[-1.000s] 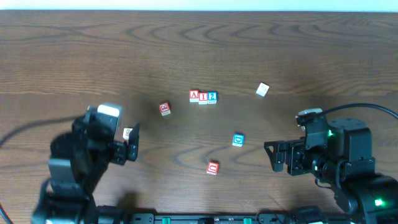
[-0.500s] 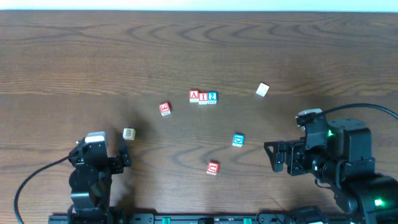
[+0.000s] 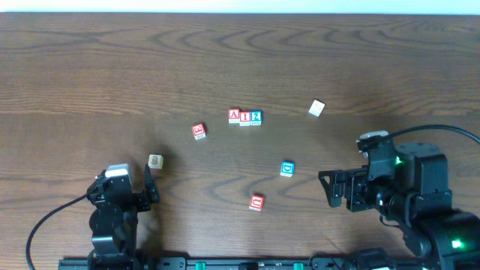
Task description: Spell out Ai2
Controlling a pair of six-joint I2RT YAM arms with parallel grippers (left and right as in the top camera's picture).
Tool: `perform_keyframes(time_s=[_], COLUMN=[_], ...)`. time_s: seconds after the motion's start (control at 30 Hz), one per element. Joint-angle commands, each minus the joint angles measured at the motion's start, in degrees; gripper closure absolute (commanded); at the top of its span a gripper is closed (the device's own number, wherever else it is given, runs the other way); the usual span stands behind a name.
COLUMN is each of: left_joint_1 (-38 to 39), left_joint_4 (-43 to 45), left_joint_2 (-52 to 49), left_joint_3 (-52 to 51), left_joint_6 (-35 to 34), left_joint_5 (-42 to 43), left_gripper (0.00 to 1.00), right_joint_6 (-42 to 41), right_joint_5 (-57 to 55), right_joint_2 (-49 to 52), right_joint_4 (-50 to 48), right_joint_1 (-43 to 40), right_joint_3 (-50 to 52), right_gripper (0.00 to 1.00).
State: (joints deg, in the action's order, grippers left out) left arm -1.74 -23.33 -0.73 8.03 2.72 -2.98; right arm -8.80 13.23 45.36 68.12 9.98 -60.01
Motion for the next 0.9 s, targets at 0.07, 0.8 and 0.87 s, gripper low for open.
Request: perform_keyframes(time_s=[0.07, 0.8, 0.87], left_joint_1=[-0.11, 0.68, 0.68], left_joint_4=[0.00, 0.02, 0.02], left_joint_2=[0.52, 0.48, 0.48], left_joint_3=[-1.20, -1.20, -1.20], left_joint_6=[-1.05, -1.03, -1.03], left_joint_5=[1.16, 1.33, 1.33], left_gripper=[0.05, 0.05, 0.04], right_joint_6=[-0.81, -0.81, -0.81], right_joint_5=[-0.17, -0.17, -0.17], right_joint_2=[0.02, 0.02, 0.02], right_joint_4=[0.02, 0.02, 0.04], right_joint_1=[0.17, 0.17, 0.17], right_joint_3=[-0.02, -0.02, -0.02], right_gripper=[0.01, 0.01, 0.01])
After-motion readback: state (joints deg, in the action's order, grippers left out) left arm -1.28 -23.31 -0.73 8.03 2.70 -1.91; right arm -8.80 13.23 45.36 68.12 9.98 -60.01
